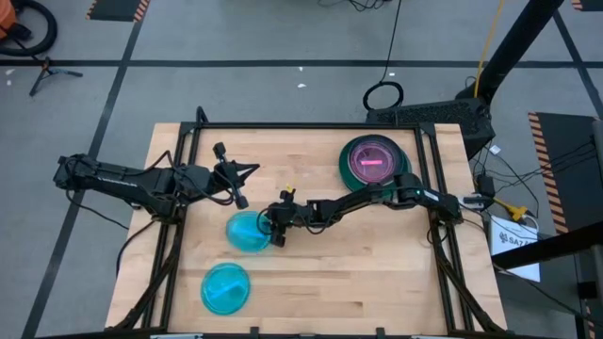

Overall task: Stack plastic plates
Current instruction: Stack the top blue plate on the pink plate

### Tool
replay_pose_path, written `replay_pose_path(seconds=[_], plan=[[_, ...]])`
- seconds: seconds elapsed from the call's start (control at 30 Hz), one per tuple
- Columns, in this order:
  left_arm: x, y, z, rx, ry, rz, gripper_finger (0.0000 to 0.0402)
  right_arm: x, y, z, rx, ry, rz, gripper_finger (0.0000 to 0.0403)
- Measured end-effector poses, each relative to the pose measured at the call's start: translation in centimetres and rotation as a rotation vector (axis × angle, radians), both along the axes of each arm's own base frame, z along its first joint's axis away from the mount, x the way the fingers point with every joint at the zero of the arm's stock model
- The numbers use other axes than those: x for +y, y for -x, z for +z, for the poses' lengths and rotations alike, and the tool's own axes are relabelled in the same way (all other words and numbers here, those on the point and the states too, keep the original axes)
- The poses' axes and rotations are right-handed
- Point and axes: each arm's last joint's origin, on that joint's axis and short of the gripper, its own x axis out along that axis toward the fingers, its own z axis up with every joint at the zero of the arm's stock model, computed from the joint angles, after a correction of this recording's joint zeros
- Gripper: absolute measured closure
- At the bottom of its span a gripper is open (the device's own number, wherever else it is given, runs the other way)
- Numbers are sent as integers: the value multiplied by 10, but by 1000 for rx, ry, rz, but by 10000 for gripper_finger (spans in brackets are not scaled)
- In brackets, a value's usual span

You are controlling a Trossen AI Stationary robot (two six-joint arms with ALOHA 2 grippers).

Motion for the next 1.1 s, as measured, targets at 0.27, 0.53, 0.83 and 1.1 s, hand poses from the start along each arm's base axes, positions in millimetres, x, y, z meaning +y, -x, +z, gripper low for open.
replay_pose_path(seconds=[0.27, 0.53, 0.83, 1.1], plan=[[0, 0, 0, 0, 0, 0, 389, 0, -1, 2, -23, -3, 0, 280], [0, 0, 0, 0, 0, 0, 389, 0, -1, 2, -26, -34, -19, 300], [0, 0, 0, 0, 0, 0, 389, -1, -1, 2, -31, -50, -32, 388], [0, 0, 0, 0, 0, 0, 389, -2, -2, 3, -44, -84, -52, 399]])
